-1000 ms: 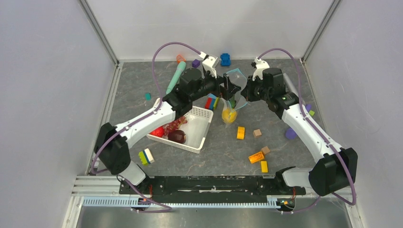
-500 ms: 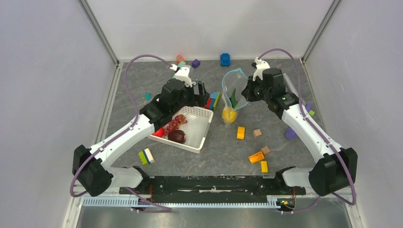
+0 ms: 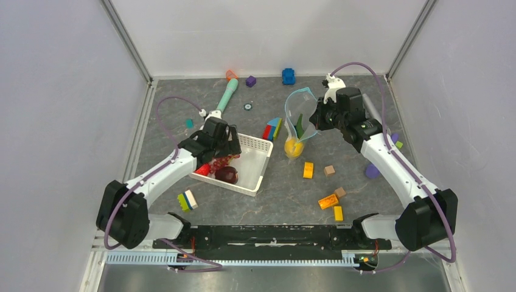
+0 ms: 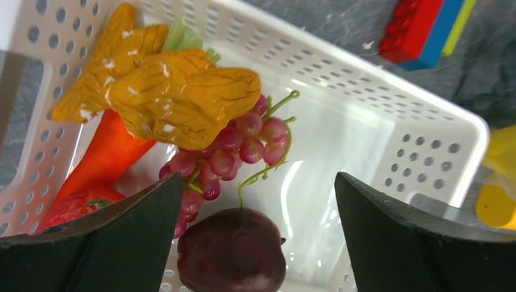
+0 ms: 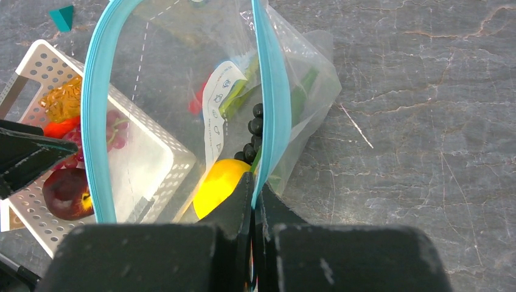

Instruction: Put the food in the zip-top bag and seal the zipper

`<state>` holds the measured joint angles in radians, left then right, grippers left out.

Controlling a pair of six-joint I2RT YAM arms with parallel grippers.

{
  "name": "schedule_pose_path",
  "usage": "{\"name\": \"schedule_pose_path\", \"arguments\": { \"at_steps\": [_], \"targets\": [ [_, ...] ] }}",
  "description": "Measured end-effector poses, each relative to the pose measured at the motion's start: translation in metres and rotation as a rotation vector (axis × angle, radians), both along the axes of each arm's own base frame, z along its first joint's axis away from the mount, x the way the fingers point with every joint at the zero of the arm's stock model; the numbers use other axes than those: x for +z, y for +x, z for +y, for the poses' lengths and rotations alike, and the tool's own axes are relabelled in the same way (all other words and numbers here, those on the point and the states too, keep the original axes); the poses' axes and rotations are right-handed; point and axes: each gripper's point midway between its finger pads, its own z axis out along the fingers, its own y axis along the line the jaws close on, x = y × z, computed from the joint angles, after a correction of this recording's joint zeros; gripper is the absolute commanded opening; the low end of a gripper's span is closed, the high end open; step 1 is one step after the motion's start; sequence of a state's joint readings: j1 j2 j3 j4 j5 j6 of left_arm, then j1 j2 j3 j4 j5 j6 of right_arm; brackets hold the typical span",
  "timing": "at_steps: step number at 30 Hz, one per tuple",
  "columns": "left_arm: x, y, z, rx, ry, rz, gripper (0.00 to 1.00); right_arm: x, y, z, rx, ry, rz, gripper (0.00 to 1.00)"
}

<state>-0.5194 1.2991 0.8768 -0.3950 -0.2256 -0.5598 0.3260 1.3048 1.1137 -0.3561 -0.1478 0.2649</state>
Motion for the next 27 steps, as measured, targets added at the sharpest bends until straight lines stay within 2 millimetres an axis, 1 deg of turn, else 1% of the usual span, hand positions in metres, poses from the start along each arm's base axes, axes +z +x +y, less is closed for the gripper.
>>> {"name": "schedule_pose_path", "arguments": {
  "at_steps": [4,6,13,17,21,24,27],
  "targets": [
    [-0.021,-0.008,0.005,0.014,0.025,0.066,1.0,-0.001,0.001,0.0,-0.002,-0.003,0.003,0.0],
    [-0.028,-0.01,0.006,0.015,0.035,0.088,1.0,-0.002,0.001,0.0,-0.002,-0.004,0.004,0.0],
    [-0.052,-0.007,0.008,0.026,0.067,0.145,0.99,-0.008,0.002,0.0,-0.002,-0.008,0.019,0.0],
    [-0.067,-0.003,0.009,0.035,0.082,0.167,0.92,-0.008,0.002,0.0,-0.002,-0.009,0.02,0.0],
    [-0.075,0.003,0.008,0.04,0.085,0.174,0.85,-0.008,0.002,0.0,-0.003,-0.009,0.019,0.0],
    [-0.079,0.01,0.005,0.041,0.085,0.174,0.74,-0.009,0.003,0.0,-0.003,-0.01,0.022,0.0],
    [-0.081,0.013,0.002,0.039,0.082,0.174,0.55,-0.01,0.003,0.0,-0.002,-0.011,0.026,0.0]
  ]
}}
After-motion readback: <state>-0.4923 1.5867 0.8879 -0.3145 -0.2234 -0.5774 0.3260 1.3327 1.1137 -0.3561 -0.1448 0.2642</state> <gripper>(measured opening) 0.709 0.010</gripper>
